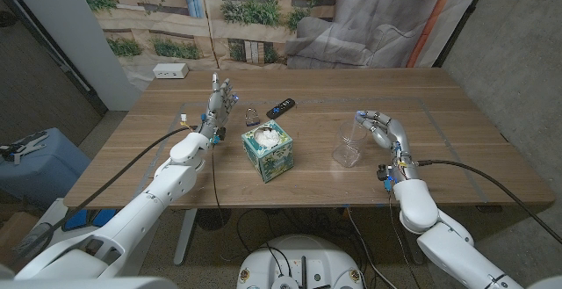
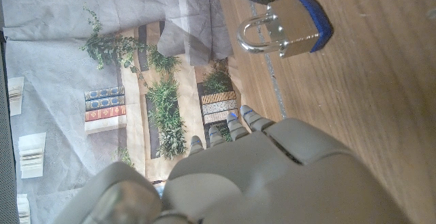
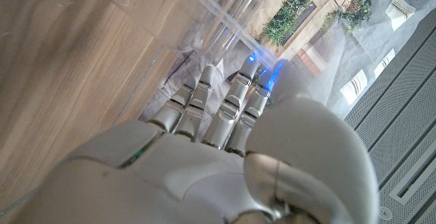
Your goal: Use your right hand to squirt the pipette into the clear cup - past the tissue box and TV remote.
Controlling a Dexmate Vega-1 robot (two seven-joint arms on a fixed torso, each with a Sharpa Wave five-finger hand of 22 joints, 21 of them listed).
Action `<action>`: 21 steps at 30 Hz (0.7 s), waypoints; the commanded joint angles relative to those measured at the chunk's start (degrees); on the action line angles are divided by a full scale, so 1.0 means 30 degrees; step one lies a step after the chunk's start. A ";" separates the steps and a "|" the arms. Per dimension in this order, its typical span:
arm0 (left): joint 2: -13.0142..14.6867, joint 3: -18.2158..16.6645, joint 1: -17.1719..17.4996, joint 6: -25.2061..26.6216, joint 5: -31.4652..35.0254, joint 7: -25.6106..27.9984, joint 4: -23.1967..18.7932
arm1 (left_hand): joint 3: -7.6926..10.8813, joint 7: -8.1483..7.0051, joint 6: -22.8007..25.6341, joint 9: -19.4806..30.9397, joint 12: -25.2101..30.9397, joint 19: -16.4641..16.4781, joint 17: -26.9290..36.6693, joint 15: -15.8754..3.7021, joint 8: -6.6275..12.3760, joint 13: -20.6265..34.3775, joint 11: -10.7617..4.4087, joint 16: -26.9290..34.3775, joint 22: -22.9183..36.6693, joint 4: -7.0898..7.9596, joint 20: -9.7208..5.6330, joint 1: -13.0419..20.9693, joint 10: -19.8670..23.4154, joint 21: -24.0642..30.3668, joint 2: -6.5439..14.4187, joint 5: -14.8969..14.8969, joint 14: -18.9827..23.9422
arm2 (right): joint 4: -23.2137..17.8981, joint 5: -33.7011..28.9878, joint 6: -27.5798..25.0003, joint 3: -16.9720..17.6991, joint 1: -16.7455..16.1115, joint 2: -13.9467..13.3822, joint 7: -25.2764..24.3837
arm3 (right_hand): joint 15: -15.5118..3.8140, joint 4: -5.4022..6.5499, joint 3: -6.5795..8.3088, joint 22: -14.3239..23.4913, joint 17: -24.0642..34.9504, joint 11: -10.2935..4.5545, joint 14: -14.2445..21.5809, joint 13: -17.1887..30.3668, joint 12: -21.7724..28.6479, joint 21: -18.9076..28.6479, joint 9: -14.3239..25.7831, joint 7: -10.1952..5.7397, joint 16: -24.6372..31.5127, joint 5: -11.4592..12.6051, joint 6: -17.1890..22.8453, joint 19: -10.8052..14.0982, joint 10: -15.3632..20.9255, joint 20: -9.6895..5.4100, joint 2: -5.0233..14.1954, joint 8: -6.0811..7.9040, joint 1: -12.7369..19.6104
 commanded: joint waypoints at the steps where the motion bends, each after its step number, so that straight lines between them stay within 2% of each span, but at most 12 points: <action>1: 0.0001 -0.0003 0.0003 0.0004 -0.0003 -0.0002 -0.0009 | -0.0109 -0.0109 -0.0028 0.0046 0.0088 -0.0217 0.0113 -0.2199 0.0113 0.0108 -0.0092 0.0110 0.0041 -0.0009 -0.1732 0.0034 -0.0022 0.0095 0.0763 0.0086 -0.0159 | 0.0386 0.0276 0.0046 -0.0230 0.0249 0.0122 -0.0042 | -0.2896 -0.0039 -0.0104 0.0019 0.0072 0.0036 0.0205 0.0066 0.0118 0.0110 0.0109 0.0044 0.0077 0.0067 0.0218 0.0041 0.0112 -0.0036 0.0018 -0.0096 0.0221; 21: -0.0001 -0.0002 0.0002 -0.0001 -0.0002 -0.0004 -0.0003 | -0.0109 -0.0108 -0.0029 0.0045 0.0081 -0.0210 0.0112 -0.2202 0.0113 0.0108 -0.0057 0.0112 0.0041 -0.0010 -0.1729 0.0034 -0.0041 0.0098 0.0762 0.0088 -0.0154 | 0.0476 0.0305 0.0280 -0.0223 0.0228 0.0278 -0.0485 | -0.3083 -0.0104 -0.0008 0.0019 0.0171 0.0029 0.0711 0.0337 0.0438 0.0127 0.0119 0.0089 0.0377 0.0102 0.0549 0.0209 0.0639 -0.0120 0.0180 -0.0013 0.0559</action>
